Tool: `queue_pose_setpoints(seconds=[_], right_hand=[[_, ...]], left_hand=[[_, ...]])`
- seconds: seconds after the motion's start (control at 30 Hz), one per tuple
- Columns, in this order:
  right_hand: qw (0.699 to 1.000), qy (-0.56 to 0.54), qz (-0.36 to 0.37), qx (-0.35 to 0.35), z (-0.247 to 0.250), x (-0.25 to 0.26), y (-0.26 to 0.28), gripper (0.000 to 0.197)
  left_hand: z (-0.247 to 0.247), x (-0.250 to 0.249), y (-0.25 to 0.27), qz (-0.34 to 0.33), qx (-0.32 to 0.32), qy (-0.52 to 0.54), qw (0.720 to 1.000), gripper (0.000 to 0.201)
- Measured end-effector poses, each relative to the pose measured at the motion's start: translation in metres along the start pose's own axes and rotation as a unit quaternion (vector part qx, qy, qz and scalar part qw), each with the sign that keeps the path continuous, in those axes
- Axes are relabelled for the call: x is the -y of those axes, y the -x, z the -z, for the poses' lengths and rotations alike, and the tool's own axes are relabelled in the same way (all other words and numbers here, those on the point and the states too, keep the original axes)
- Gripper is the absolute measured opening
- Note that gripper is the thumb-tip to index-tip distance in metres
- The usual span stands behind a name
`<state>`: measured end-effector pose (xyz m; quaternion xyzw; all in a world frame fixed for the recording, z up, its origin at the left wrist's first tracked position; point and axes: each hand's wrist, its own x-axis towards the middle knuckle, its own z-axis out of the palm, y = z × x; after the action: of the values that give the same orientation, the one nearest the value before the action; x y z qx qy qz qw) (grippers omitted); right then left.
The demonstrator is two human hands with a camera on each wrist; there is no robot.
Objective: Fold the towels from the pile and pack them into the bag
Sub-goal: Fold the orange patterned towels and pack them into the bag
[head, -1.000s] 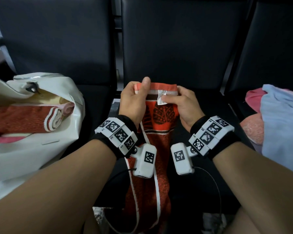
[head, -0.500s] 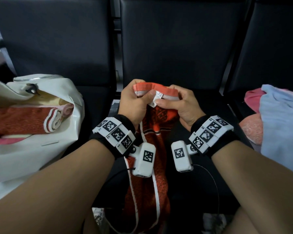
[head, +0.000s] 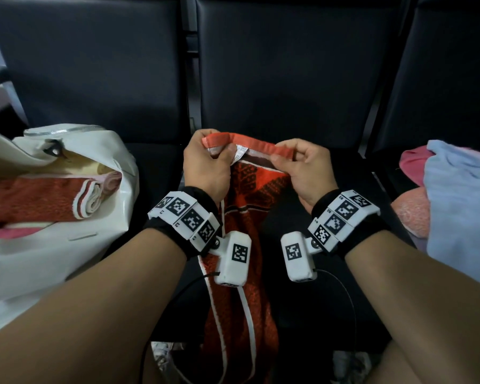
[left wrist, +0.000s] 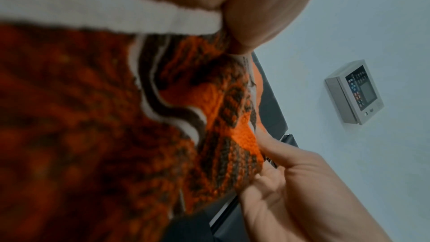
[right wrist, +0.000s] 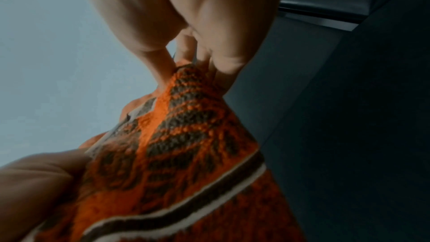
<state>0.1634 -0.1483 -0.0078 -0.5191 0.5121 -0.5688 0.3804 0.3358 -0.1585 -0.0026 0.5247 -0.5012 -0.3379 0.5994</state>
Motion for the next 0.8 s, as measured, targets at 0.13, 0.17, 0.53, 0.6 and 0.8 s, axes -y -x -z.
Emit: queue_pose_setpoints(seconds=[0.13,0.17,0.53,0.6,0.8], right_hand=[[0.997,-0.038,-0.004,-0.061,0.002,0.005,0.001,0.034],[0.997,-0.041,-0.002,-0.069,0.002,0.007,0.002,0.038],[0.994,0.018,0.064,-0.082,0.001,0.026,0.021,0.011],[0.993,0.037,0.074,-0.09,0.003,0.028,0.027,0.009],[0.99,0.061,0.098,-0.076,-0.006,0.04,0.058,0.01]], left_hand=[[0.0,-0.005,0.002,-0.009,0.011,-0.013,1.0,0.017],[0.0,-0.006,0.002,-0.014,0.01,-0.015,1.0,0.016],[0.007,-0.024,0.012,-0.037,0.014,-0.007,0.999,0.013],[0.007,-0.027,0.02,-0.04,0.018,-0.007,0.999,0.013],[0.006,-0.036,0.053,-0.069,0.022,-0.044,0.996,0.021]])
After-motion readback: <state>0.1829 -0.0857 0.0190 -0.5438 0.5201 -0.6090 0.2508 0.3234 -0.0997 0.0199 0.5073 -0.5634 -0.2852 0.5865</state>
